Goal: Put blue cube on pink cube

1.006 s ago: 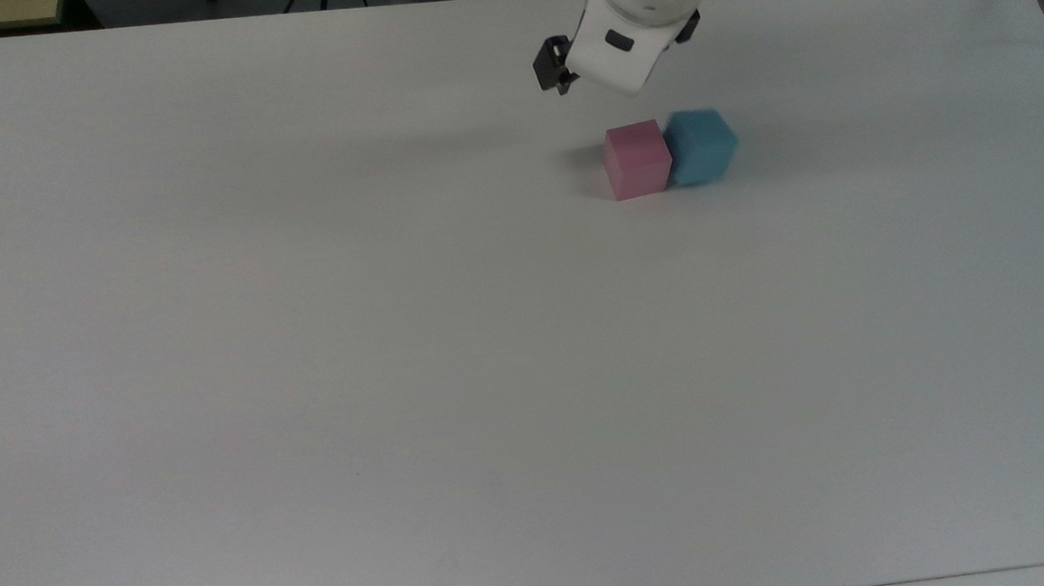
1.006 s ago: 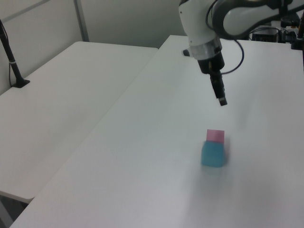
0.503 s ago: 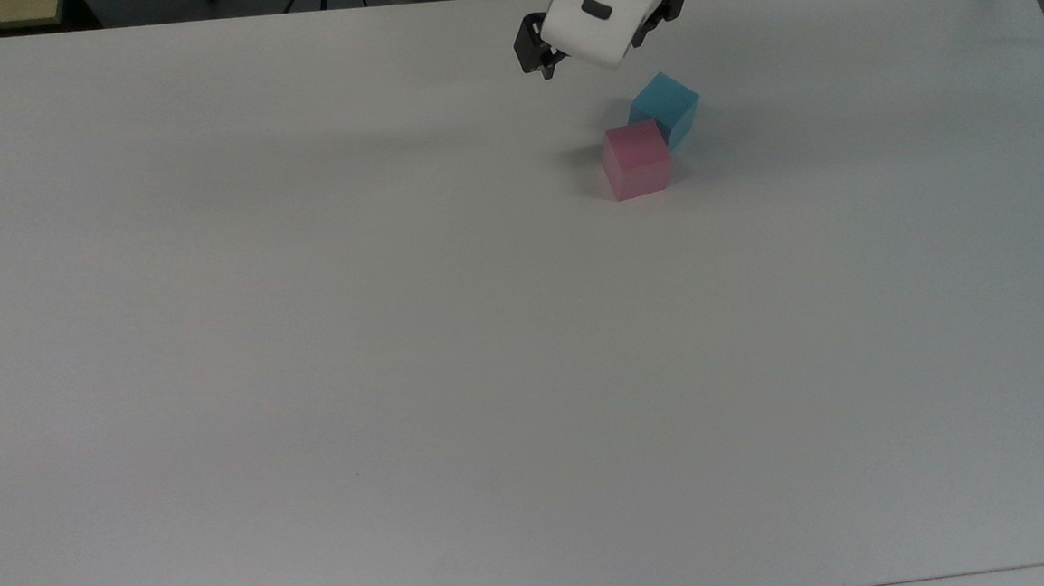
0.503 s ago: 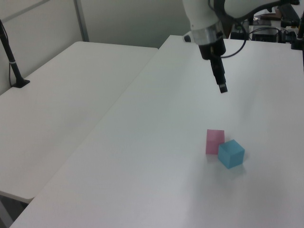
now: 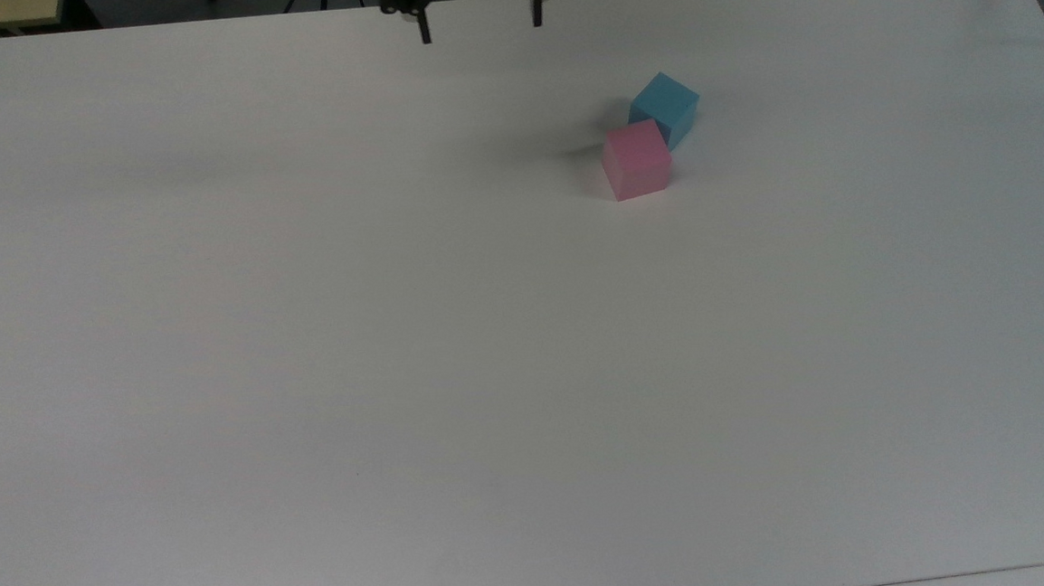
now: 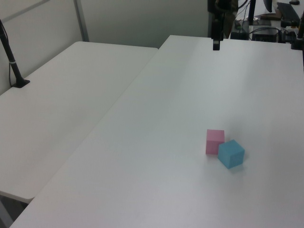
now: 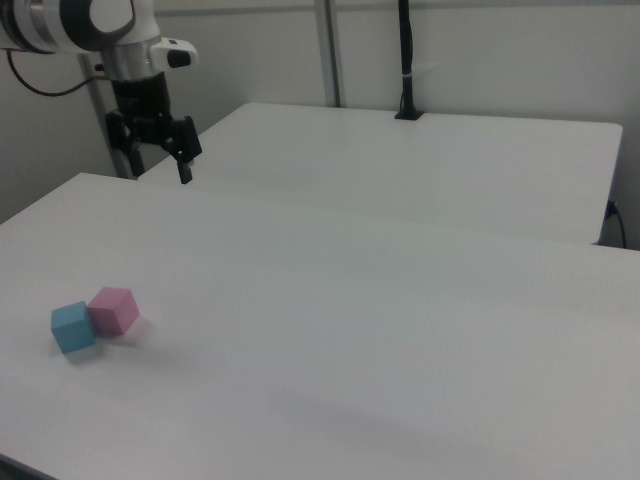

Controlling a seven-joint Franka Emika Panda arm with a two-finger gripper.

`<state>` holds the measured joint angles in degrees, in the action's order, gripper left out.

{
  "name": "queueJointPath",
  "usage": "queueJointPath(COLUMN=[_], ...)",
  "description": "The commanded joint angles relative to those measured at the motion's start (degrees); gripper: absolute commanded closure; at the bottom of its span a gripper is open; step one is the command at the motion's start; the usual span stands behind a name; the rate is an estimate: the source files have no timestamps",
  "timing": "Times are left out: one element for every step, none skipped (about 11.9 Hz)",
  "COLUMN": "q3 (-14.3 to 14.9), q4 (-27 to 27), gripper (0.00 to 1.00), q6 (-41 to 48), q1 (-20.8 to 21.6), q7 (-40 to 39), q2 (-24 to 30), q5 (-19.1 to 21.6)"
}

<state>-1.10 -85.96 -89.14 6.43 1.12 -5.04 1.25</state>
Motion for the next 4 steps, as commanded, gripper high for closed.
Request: queueJointPath(q3=[-0.57,-0.22,0.22,0.31], q4=[-2.01,-1.76,-1.67,-1.75], gripper=[0.0,0.0,0.0,0.0], q6=[-6.46,-6.66,-6.23,-6.4], q1=[-2.81,-3.61,-4.31,-5.02], q7=[1.34,1.34,1.34,1.25], q2=[0.21,0.29,0.73,1.26], q5=[-2.13,-2.13,-2.04,-1.96])
